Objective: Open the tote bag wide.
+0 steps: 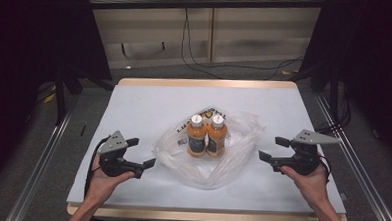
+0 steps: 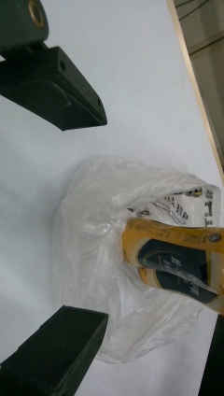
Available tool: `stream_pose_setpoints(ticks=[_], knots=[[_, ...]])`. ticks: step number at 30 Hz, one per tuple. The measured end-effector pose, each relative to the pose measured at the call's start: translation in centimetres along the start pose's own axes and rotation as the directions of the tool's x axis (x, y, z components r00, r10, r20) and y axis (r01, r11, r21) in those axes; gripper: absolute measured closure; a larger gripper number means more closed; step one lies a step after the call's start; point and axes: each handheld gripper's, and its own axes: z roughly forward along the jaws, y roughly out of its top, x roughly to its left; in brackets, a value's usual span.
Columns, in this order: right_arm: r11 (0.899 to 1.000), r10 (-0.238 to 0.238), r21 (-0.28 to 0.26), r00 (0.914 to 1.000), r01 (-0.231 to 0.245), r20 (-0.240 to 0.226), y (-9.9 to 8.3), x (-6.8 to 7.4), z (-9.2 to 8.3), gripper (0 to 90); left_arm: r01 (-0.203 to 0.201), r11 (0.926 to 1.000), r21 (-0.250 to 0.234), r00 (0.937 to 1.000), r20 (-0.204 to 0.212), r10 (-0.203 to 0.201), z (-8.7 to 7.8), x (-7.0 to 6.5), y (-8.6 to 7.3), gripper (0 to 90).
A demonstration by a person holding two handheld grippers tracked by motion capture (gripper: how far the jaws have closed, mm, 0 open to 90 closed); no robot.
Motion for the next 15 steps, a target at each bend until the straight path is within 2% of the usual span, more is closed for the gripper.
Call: stream_pose_setpoints(ticks=[1, 3, 6, 10, 12, 15], knots=[[1.000, 0.000, -0.007, 0.9998, 0.000, 0.018, -0.4, 0.0, -0.4, 12.3, 0.011, 0.9999, -0.005, 0.9999, -0.004, -0.011, -0.3, 0.1, -0.3, 4.7], [1.000, 0.011, 0.004, 0.9996, -0.012, 0.027, -1.2, 0.0, -1.1, 12.3, 0.011, 0.9999, 0.007, 0.9999, -0.003, -0.011, -0.8, 0.2, -0.9, 3.8], [1.000, 0.024, 0.004, 0.9985, -0.024, 0.050, -2.3, -0.2, -2.1, 12.2, 0.031, 0.9995, -0.005, 0.9994, -0.015, -0.031, -1.7, 0.4, -1.9, 3.4], [0.999, 0.053, -0.012, 0.9957, -0.052, 0.076, -3.4, -0.6, -3.4, 11.6, 0.045, 0.9990, 0.001, 0.9976, -0.053, -0.045, -2.6, 0.5, -3.0, 3.0], [0.997, 0.072, -0.015, 0.9939, -0.071, 0.083, -3.9, -0.7, -3.9, 11.1, 0.053, 0.9986, -0.004, 0.9969, -0.058, -0.054, -2.8, 0.7, -3.5, 2.8], [0.998, 0.068, -0.023, 0.9920, -0.066, 0.107, -4.6, -0.7, -4.7, 10.5, 0.073, 0.9973, 0.005, 0.9947, -0.073, -0.073, -3.0, 0.9, -4.5, 3.0]])
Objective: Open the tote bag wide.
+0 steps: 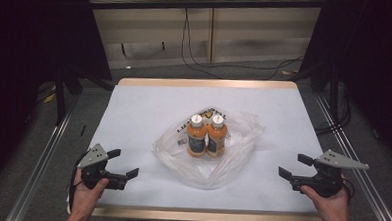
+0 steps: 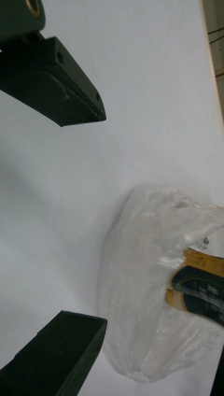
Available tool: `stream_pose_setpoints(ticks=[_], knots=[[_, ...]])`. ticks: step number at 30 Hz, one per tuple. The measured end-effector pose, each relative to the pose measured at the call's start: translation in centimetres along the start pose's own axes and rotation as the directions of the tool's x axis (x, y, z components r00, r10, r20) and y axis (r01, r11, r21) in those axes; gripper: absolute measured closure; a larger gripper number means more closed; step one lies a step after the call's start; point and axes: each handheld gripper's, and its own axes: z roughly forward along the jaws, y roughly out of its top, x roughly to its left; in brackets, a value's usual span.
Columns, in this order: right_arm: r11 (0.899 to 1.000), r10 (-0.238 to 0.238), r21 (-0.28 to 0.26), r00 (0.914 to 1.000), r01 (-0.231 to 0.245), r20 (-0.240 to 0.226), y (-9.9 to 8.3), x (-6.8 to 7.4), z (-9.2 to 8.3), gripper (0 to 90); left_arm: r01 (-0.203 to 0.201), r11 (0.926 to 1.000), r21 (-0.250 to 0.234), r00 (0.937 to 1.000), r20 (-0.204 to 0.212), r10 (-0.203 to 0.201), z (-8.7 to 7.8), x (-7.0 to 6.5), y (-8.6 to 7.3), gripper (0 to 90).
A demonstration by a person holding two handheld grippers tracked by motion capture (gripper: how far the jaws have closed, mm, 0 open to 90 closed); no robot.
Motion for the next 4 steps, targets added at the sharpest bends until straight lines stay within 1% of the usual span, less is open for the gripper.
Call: stream_pose_setpoints(ticks=[2, 3, 4], knots=[[1.000, 0.010, -0.018, 0.9999, -0.010, 0.009, -0.57, -0.11, -0.50, 10.1, 0.002, 1.0000, 0.004, 0.9999, -0.010, -0.002, -0.15, 0.19, -0.59, 3.1], [1.000, 0.007, -0.020, 0.9998, -0.006, 0.018, -0.73, -0.10, -0.67, 10.1, 0.001, 0.9999, 0.013, 0.9999, -0.015, -0.001, -0.08, 0.23, -0.78, 2.8], [1.000, 0.009, -0.030, 0.9998, -0.008, 0.020, -0.85, -0.16, -0.79, 10.1, 0.014, 0.9994, 0.032, 0.9999, -0.009, -0.013, 0.17, 0.17, -0.97, 2.9]])
